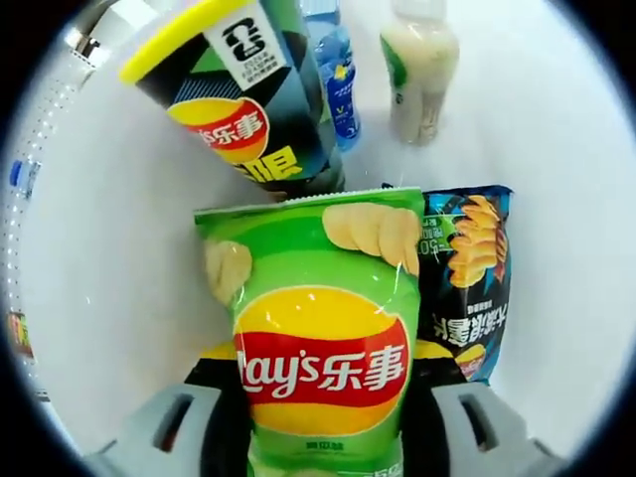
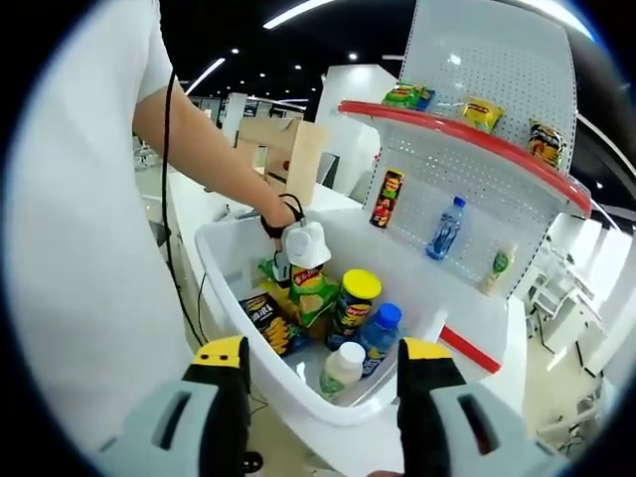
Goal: Place the items from the shopping basket onto the snack and drink counter
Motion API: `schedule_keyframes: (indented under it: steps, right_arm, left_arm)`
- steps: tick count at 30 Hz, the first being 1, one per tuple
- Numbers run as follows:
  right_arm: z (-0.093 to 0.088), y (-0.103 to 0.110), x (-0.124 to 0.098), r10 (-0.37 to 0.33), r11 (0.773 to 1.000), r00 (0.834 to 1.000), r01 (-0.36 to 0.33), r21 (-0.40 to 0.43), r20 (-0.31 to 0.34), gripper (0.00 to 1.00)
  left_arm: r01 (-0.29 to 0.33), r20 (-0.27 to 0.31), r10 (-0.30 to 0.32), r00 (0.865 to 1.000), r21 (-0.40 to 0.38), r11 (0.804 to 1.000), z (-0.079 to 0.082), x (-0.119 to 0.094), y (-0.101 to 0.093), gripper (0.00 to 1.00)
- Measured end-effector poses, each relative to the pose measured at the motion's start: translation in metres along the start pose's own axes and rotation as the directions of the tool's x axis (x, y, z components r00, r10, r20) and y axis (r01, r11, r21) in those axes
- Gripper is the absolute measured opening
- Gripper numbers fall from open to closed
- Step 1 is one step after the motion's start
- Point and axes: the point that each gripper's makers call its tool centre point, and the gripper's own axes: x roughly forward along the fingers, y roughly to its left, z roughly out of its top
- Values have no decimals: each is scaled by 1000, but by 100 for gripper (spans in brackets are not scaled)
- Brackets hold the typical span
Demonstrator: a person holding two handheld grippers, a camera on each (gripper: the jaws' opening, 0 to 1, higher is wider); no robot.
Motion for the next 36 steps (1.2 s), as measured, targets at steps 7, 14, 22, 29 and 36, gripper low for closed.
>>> schedule_keyframes:
  steps: [7, 14, 22, 29, 36]
  right_arm:
    - [-2, -2, 3, -10, 1000, 1000, 10, 0, -9, 59]
    - [-3, -3, 1, -18, 1000, 1000, 18, -9, -16, 58]
    - [-5, 2, 2, -10, 1000, 1000, 10, -22, -30, 58]
    - [-5, 4, 3, -10, 1000, 1000, 10, -8, -9, 58]
    - [-8, 8, 3, 0, 1000, 1000, 0, -2, -6, 58]
  left_arm:
    - [-2, 8, 2, 1000, 0, 1000, 0, 0, 0, 56]
    - [-20, 18, 19, 1000, 15, 1000, 1, -2, 0, 56]
    - [-57, 38, 55, 998, 34, 998, 3, -4, -2, 55]
    - [-101, 73, 99, 992, 28, 994, 3, -10, 0, 55]
    - [-230, 161, 222, 962, 32, 973, 17, -34, 10, 55]
